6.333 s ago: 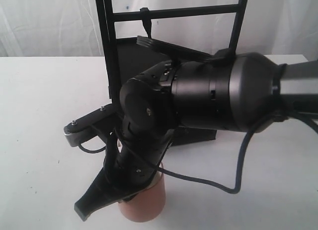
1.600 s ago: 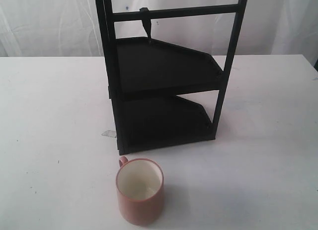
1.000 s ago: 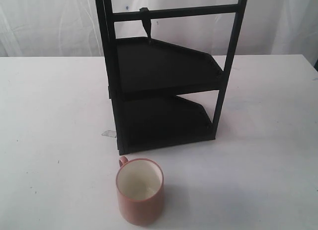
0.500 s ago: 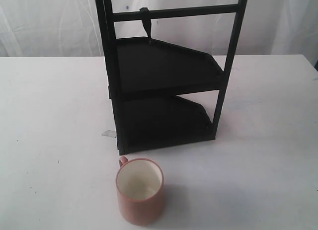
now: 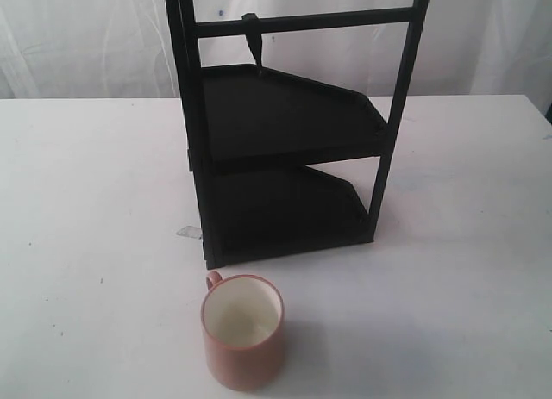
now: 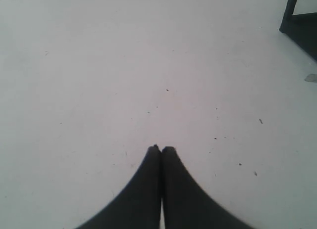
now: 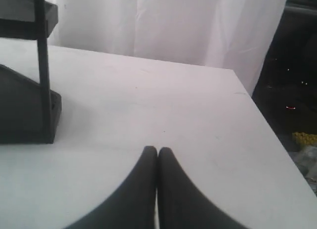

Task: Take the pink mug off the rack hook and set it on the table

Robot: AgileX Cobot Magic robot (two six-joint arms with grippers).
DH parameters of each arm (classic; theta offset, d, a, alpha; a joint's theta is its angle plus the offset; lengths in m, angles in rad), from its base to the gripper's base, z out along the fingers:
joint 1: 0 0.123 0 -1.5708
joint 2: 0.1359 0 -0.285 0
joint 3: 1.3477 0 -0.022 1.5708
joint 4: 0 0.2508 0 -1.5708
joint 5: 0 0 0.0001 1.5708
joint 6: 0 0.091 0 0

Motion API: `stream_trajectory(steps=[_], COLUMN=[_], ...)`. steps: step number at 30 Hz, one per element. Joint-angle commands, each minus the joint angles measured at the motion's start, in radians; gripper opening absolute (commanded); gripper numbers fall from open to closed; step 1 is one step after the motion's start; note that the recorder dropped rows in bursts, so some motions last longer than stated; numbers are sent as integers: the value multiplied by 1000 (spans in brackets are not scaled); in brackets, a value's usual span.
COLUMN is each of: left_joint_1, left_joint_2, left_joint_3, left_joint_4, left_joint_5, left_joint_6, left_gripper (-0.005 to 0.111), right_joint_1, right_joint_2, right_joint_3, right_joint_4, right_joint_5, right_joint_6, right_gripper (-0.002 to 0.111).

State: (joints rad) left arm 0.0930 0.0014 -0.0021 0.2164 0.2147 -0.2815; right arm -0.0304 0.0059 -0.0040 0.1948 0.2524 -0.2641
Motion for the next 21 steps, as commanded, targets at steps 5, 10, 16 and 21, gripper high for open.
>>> stream_trajectory(steps=[5,10,16,21], left_joint_1=[-6,-6,-6,-6], left_joint_2=[-1,-1,-1,-1], left_joint_3=[2,2,2,2], left_joint_4=[1,1,1,1], left_joint_5=[-4,-4,-4,-4], left_joint_6=[-6,-6,-6,-6], left_gripper=[0,0,0,0], right_joint_1=[-11,-11,-11,-11], right_joint_2=[-6,-6,-6,-6], right_joint_3=[4,4,4,4], right_joint_4=[-244,-244,-244,-244], right_joint_5=[93,86,83,83], right_joint_6=[446,338,339,350], right_gripper=[0,0,0,0])
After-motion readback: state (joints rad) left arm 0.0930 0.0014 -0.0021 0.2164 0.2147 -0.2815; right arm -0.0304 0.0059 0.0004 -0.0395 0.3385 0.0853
